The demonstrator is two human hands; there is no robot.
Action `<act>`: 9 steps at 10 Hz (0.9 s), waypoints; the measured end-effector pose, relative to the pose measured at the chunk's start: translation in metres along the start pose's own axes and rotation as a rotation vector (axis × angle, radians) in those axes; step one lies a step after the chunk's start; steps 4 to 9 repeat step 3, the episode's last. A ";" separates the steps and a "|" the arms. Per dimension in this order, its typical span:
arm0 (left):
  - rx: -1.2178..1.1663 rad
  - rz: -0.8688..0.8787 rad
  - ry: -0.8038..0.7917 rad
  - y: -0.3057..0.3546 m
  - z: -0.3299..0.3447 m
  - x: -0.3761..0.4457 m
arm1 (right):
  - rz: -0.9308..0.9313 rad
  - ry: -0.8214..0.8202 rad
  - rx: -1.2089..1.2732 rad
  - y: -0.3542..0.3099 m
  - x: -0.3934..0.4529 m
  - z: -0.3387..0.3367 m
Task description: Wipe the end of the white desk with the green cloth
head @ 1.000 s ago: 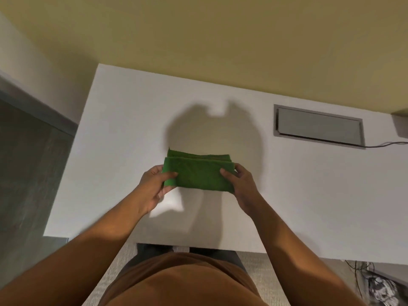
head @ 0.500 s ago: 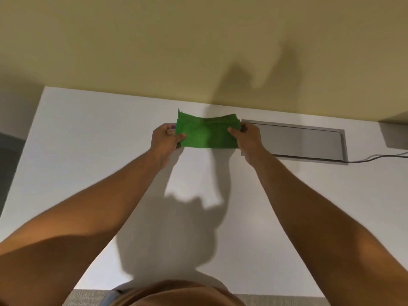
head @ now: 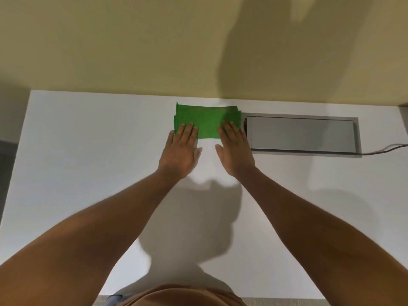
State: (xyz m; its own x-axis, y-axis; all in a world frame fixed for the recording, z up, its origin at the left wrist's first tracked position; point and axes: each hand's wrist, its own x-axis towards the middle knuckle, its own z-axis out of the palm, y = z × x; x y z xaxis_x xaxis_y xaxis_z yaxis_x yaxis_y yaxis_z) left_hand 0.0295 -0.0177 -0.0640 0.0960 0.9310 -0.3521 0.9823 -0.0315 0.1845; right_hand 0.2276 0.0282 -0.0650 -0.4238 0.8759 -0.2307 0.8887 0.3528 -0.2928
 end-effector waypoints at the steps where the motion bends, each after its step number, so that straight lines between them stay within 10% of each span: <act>1: 0.099 -0.016 -0.070 -0.001 -0.016 0.011 | 0.049 -0.094 -0.007 -0.006 0.008 -0.009; 9: 0.057 0.062 0.028 -0.007 -0.067 -0.006 | 0.039 0.053 0.224 -0.019 0.004 -0.059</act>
